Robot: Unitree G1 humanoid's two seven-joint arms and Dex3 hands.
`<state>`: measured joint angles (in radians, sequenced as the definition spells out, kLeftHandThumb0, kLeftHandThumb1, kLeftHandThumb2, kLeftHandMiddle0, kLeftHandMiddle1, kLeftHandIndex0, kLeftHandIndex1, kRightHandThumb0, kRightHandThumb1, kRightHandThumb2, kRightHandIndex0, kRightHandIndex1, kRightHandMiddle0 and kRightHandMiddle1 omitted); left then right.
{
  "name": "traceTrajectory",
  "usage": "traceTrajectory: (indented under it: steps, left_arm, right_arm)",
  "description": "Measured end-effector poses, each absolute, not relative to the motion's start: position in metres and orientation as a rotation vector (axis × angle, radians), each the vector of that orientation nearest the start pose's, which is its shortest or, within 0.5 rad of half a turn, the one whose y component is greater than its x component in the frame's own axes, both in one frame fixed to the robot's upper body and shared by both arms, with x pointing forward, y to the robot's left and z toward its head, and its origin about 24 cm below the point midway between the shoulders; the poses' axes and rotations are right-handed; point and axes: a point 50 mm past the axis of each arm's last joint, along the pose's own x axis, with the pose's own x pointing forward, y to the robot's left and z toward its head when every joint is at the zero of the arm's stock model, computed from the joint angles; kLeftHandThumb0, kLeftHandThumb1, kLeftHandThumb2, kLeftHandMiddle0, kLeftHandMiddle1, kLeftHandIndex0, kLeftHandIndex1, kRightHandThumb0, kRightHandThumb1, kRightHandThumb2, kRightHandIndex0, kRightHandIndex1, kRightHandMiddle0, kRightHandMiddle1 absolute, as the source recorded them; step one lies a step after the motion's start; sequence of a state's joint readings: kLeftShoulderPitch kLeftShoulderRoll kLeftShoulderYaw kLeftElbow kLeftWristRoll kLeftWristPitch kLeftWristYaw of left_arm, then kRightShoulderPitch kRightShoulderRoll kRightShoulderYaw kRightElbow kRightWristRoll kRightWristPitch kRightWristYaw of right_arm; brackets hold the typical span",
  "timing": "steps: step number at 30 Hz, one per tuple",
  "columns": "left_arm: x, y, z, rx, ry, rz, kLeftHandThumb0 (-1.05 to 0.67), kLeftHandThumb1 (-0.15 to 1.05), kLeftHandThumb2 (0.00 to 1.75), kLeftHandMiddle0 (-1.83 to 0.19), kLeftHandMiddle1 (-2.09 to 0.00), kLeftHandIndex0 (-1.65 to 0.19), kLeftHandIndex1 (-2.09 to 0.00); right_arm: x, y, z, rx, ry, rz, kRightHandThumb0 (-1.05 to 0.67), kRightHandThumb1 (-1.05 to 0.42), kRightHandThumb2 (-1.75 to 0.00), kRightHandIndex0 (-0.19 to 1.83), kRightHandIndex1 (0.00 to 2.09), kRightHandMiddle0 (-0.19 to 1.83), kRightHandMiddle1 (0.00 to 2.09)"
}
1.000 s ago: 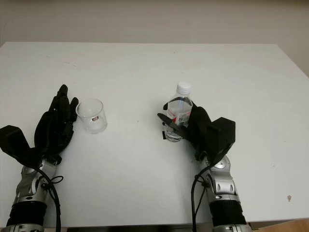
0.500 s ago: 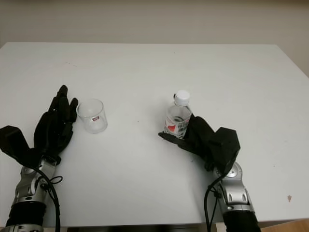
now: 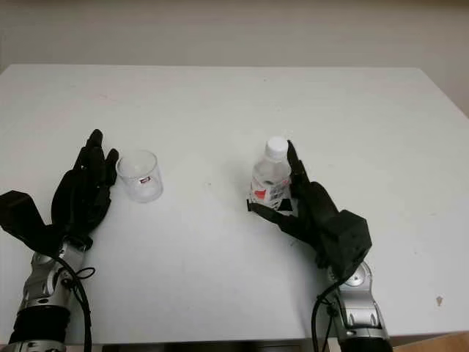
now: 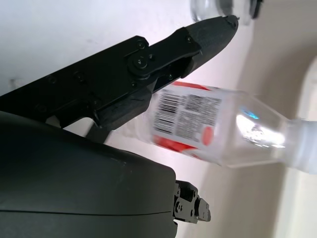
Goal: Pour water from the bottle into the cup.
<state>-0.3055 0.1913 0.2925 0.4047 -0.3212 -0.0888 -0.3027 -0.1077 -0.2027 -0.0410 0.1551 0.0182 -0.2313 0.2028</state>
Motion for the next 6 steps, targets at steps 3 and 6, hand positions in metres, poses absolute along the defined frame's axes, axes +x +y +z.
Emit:
traceTrajectory:
  steps: [3,6]
  left_arm:
    - [0.3036,0.2321,0.0567,-0.202,-0.085,-0.026,-0.76,1.05,0.49,0.10,-0.05,0.10,-0.05]
    - [0.3036,0.2321,0.0568,-0.202,-0.085,-0.026,-0.76,1.05,0.49,0.09,-0.06,0.09,-0.06]
  right_arm:
    - [0.2689,-0.1788,0.0659,-0.183,-0.224,0.161,-0.99,-0.94,-0.06,-0.19,0.00,-0.19,0.00]
    - [0.2661,-0.1735,0.0676,-0.166,-0.256,0.164,-1.00,-0.95,-0.06,-0.19,0.00,-0.19,0.00]
